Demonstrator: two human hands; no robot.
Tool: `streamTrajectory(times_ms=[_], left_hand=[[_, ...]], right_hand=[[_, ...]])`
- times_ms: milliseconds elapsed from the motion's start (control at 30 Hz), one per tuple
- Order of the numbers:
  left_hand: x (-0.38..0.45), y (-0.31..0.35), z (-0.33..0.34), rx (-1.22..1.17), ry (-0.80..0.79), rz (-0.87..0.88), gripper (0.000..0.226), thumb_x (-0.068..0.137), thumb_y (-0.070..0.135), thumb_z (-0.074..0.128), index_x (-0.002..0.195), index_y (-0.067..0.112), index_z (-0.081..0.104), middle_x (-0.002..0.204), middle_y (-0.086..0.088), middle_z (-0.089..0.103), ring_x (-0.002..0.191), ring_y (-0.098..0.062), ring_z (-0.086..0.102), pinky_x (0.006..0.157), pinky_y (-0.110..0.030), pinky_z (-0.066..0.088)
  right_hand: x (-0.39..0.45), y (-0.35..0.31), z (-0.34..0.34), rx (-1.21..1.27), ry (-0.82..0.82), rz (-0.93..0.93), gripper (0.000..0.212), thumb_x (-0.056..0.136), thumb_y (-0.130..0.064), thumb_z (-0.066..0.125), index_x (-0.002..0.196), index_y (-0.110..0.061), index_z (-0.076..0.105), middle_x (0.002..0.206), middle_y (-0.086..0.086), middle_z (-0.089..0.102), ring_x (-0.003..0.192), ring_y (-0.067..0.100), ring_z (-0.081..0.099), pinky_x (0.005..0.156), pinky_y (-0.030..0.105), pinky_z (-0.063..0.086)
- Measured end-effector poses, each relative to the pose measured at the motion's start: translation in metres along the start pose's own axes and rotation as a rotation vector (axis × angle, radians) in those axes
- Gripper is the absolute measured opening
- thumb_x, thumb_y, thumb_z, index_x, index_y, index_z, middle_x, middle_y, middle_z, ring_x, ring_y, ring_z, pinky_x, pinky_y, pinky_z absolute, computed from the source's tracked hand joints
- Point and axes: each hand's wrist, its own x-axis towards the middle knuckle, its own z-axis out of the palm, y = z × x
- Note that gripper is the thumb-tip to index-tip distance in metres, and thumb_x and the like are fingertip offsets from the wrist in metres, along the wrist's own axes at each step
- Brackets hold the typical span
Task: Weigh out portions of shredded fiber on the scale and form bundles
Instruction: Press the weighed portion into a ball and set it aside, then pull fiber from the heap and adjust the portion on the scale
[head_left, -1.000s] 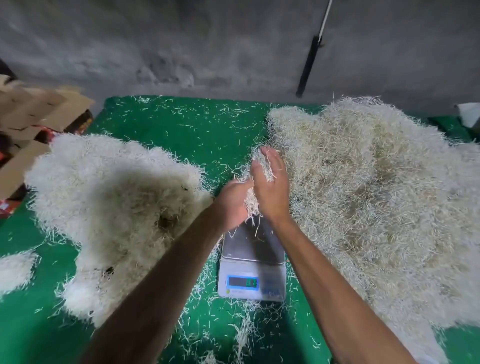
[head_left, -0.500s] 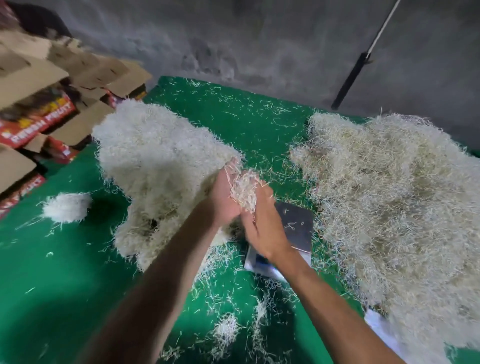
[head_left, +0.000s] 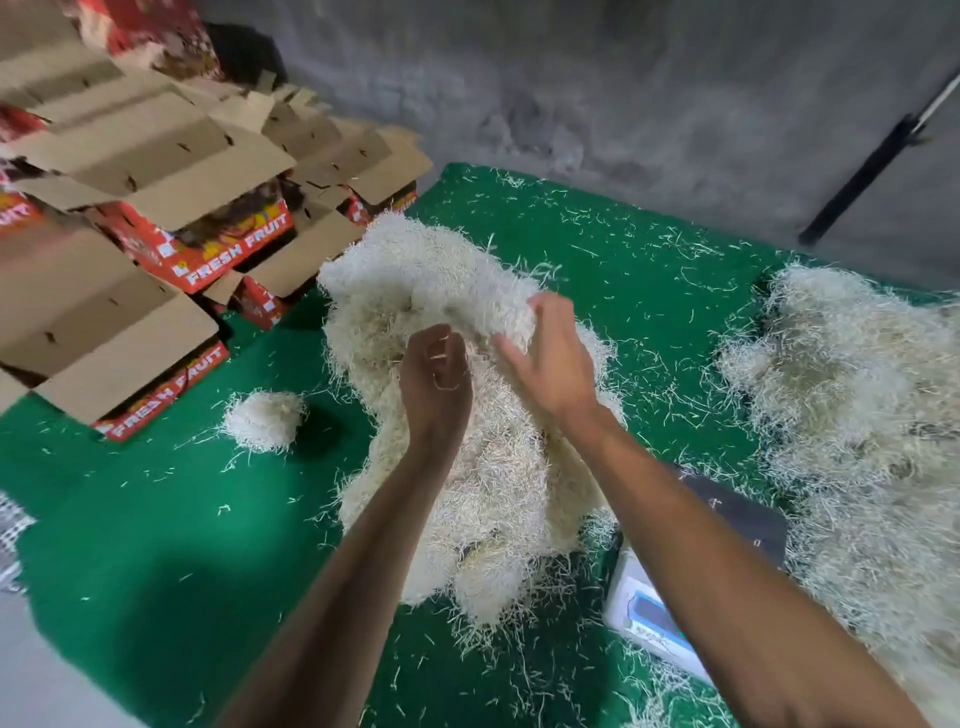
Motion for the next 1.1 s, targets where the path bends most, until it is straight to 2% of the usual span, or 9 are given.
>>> streamTrajectory(times_ms=[100,167,267,367,633,733,833,967,1100], left_hand=[[-0.001,0.0,0.004,0.049,-0.071,0.085,0.008,0.1,0.015,0.057,0.102,0.01,0.064,0.084,0.003,0.068,0.072,-0.008,0.063,0.063,-0.028,0.054],[-0.004,0.005,0.016,0.115,-0.197,0.139,0.011,0.095,0.011,0.055,0.09,0.008,0.064,0.077,-0.001,0.067,0.065,-0.015,0.061,0.054,-0.033,0.051],[-0.023,0.016,0.046,0.264,-0.341,0.223,0.025,0.097,0.023,0.055,0.078,0.011,0.067,0.072,0.002,0.069,0.061,-0.013,0.065,0.05,-0.031,0.051],[-0.056,0.021,0.087,0.201,-0.445,0.134,0.013,0.095,0.027,0.062,0.088,0.022,0.071,0.077,0.008,0.074,0.065,-0.011,0.07,0.057,-0.029,0.056],[-0.175,0.001,0.237,0.194,-0.874,0.123,0.018,0.097,0.02,0.066,0.114,0.016,0.072,0.102,0.004,0.075,0.084,-0.005,0.066,0.085,-0.028,0.056],[-0.218,-0.004,0.294,0.284,-1.07,0.108,0.023,0.098,0.021,0.066,0.121,0.02,0.069,0.114,0.007,0.071,0.086,0.005,0.06,0.088,-0.018,0.051],[-0.247,-0.014,0.341,0.333,-1.169,0.062,0.029,0.098,0.017,0.064,0.127,0.018,0.064,0.121,0.008,0.065,0.099,-0.001,0.06,0.102,-0.026,0.049],[-0.271,-0.052,0.392,0.498,-1.252,0.013,0.044,0.099,0.015,0.06,0.141,0.026,0.052,0.14,0.003,0.056,0.093,-0.001,0.059,0.09,-0.02,0.049],[-0.291,-0.096,0.411,0.773,-1.268,0.082,0.04,0.099,0.015,0.057,0.138,0.02,0.055,0.143,-0.004,0.052,0.126,-0.021,0.054,0.111,-0.048,0.044]], right_hand=[[-0.012,0.02,0.012,-0.151,-0.291,0.062,0.073,0.098,-0.062,0.054,0.155,-0.024,0.03,0.156,0.005,0.037,0.105,0.018,0.063,0.093,0.047,0.056],[-0.018,0.03,0.0,-0.039,-0.186,0.053,0.076,0.095,-0.074,0.046,0.156,-0.031,0.028,0.149,-0.003,0.044,0.086,0.003,0.059,0.071,0.028,0.051],[-0.035,0.046,-0.031,0.051,-0.083,0.071,0.072,0.093,-0.067,0.056,0.155,-0.039,0.03,0.154,-0.009,0.042,0.11,0.002,0.057,0.093,0.033,0.052],[-0.064,0.079,-0.071,0.031,-0.057,0.143,0.066,0.098,-0.041,0.064,0.156,-0.032,0.034,0.159,-0.002,0.042,0.132,0.018,0.053,0.109,0.05,0.048],[-0.192,0.212,-0.175,-0.066,0.188,0.504,0.061,0.101,-0.032,0.062,0.155,-0.015,0.039,0.152,0.011,0.05,0.137,0.03,0.05,0.108,0.048,0.045],[-0.223,0.261,-0.203,-0.118,0.166,0.593,0.07,0.098,-0.039,0.067,0.156,-0.014,0.038,0.152,0.013,0.049,0.135,0.031,0.051,0.106,0.046,0.046],[-0.238,0.308,-0.217,-0.17,0.086,0.619,0.077,0.093,-0.041,0.072,0.155,-0.012,0.038,0.152,0.015,0.049,0.135,0.034,0.05,0.11,0.051,0.045],[-0.261,0.371,-0.197,-0.329,-0.081,0.638,0.06,0.089,-0.032,0.074,0.141,-0.01,0.053,0.142,0.014,0.056,0.127,0.033,0.057,0.114,0.058,0.04],[-0.295,0.389,-0.148,-0.148,-0.016,0.749,0.035,0.102,-0.017,0.052,0.136,-0.008,0.056,0.137,0.012,0.054,0.129,0.03,0.049,0.112,0.047,0.042]])
